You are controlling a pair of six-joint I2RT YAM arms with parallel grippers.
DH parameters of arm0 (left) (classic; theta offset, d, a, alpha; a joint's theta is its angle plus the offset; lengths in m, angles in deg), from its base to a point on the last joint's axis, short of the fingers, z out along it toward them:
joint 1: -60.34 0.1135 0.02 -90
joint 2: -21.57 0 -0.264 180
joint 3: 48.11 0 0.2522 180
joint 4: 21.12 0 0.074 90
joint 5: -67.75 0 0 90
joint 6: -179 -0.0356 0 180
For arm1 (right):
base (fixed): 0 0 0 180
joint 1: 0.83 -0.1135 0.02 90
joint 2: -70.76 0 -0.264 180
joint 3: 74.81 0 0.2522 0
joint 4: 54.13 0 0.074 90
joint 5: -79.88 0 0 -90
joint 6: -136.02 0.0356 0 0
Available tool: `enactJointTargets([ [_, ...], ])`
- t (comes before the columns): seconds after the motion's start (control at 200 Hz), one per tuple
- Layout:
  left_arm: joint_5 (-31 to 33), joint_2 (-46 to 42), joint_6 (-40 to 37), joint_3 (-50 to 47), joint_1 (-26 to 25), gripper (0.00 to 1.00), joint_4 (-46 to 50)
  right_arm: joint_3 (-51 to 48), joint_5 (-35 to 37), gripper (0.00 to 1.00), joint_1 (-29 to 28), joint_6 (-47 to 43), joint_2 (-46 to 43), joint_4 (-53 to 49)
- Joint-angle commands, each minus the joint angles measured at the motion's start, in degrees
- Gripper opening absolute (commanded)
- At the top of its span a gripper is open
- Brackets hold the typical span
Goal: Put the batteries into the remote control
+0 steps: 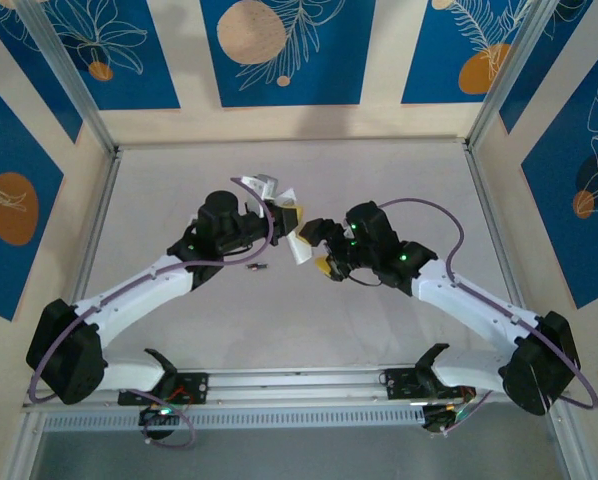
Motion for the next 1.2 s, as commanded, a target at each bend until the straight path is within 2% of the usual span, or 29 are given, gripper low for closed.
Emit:
enactJointTargets([
  [0.0,-3.3,-2.8,0.9,1.2,-1.0,0.04,-7.0,0.5,4.9,0.83,-0.5,2.0,2.6,-6.3],
  [0.185,-1.2,-3.4,1.2,0.7,-1.2,0.03,-7.5,3.2,8.6,0.77,-1.9,2.2,4.6,-12.7],
  [0.42,4.0,-3.9,1.4,-0.1,-1.2,0.03,-9.2,1.2,11.9,0.69,-3.5,3.0,5.4,-13.8],
  [0.835,13.4,-1.1,-6.0,5.1,-0.8,0.06,-2.1,1.0,13.0,0.48,-3.6,-3.1,3.7,-17.3],
  [0.94,15.5,1.5,-7.9,7.8,0.1,0.07,1.3,-0.4,13.0,0.48,-2.0,-7.1,1.4,-18.8],
  [1.065,15.2,3.9,-8.7,9.9,1.3,0.07,3.1,-3.0,9.8,0.48,3.7,-11.2,-2.9,-20.7],
  [1.135,14.7,4.7,-8.6,10.4,1.4,0.07,3.2,-4.0,6.9,0.53,6.1,-16.4,-5.9,-18.2],
  [1.195,14.0,5.4,-8.0,11.4,1.5,0.07,4.8,-3.5,8.0,0.6,6.7,-22.4,-8.1,-17.4],
])
